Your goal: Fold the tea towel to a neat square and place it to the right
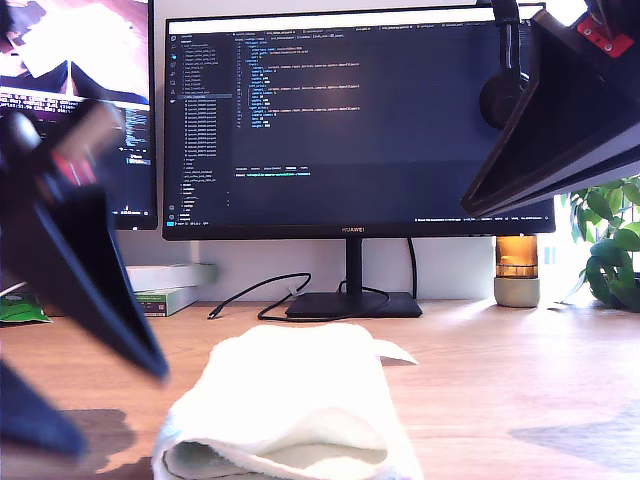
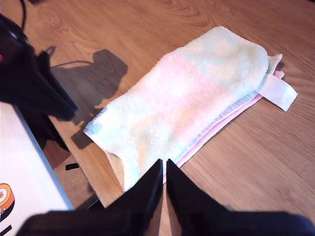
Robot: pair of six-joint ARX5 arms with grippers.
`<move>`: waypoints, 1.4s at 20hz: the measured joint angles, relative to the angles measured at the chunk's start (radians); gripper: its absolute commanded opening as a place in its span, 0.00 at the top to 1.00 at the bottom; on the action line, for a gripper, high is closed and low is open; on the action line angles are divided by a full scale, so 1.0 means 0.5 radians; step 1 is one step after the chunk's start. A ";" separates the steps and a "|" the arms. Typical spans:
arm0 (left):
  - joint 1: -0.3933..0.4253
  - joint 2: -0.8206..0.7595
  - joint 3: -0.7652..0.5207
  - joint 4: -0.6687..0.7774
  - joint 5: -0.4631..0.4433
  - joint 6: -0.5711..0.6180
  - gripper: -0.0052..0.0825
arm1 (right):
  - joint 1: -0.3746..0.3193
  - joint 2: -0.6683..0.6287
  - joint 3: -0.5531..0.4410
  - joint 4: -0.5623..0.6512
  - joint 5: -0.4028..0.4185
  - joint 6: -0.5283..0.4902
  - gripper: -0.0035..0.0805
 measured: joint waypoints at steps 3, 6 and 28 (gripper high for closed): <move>-0.001 0.150 0.000 0.150 0.014 -0.045 0.43 | 0.000 0.000 0.000 -0.002 0.000 0.000 0.97; 0.000 0.244 0.000 0.255 0.014 -0.076 0.43 | 0.000 0.000 0.000 -0.011 0.000 0.000 0.97; 0.004 0.647 0.016 0.856 0.224 -0.127 0.97 | 0.000 0.025 0.000 -0.153 -0.061 0.246 0.88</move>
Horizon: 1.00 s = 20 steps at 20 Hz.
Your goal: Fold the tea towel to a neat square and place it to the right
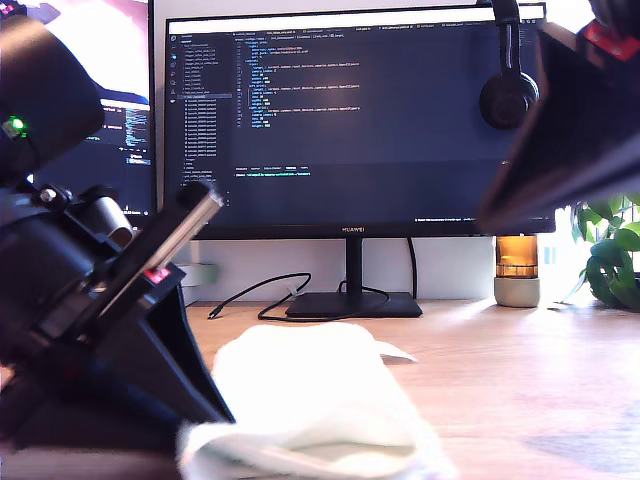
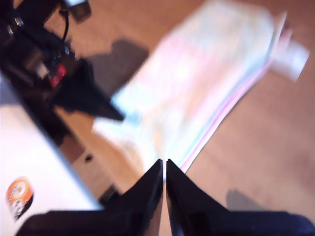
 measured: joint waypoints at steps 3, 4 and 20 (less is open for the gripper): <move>0.000 0.000 0.000 0.179 0.104 -0.085 0.97 | 0.024 0.052 0.000 -0.013 -0.002 -0.013 0.68; 0.000 0.000 0.000 0.224 0.130 -0.144 0.97 | 0.053 0.051 0.000 0.010 0.000 -0.124 0.67; 0.024 0.000 0.218 0.486 0.262 -0.394 0.97 | 0.430 0.352 0.000 0.430 0.447 -1.363 0.19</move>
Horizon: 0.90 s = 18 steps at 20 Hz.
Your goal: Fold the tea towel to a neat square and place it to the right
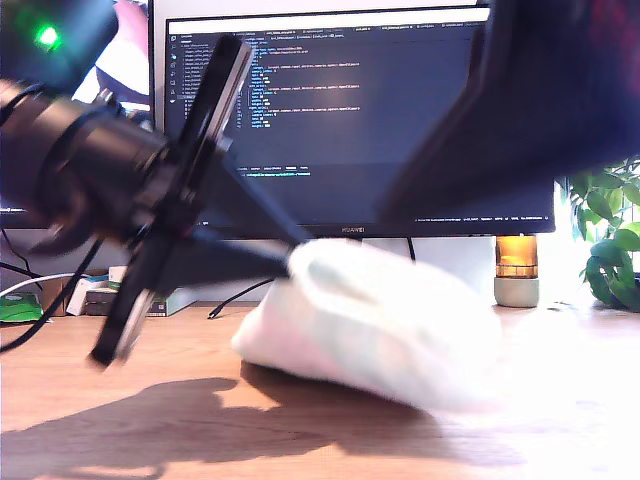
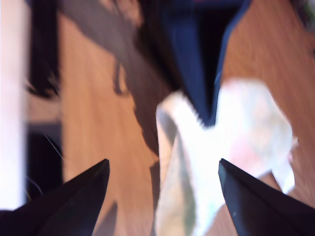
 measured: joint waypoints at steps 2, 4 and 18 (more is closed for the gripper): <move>0.001 0.000 0.020 0.001 -0.001 0.000 0.97 | 0.000 0.156 0.000 0.086 0.041 -0.015 0.19; 0.001 0.000 0.020 -0.005 0.006 -0.001 0.97 | 0.000 0.282 0.000 0.194 0.124 -0.033 0.19; 0.035 0.000 0.020 -0.060 0.069 0.018 0.97 | 0.106 0.423 0.000 0.268 0.551 -0.137 0.98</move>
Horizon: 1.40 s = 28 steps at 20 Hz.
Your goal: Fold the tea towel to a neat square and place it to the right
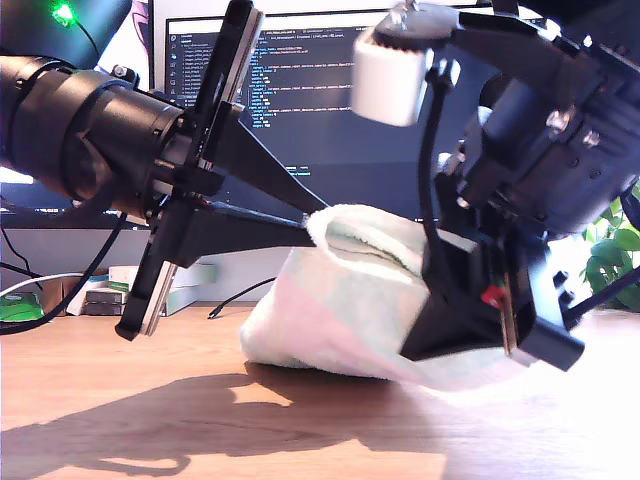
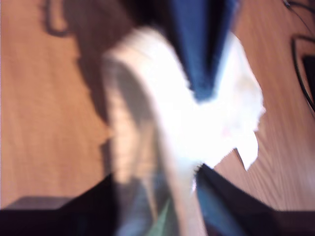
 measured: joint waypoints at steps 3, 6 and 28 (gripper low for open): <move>0.049 0.000 0.000 -0.127 -0.009 0.109 0.97 | 0.025 0.000 0.014 -0.008 -0.001 0.002 0.97; 0.064 0.000 0.000 -0.158 0.004 0.172 0.97 | 0.024 0.000 0.067 -0.041 -0.008 0.027 0.97; 0.462 0.000 0.001 -0.472 0.617 0.867 0.80 | 0.051 -0.004 0.099 -0.377 -0.307 0.352 0.97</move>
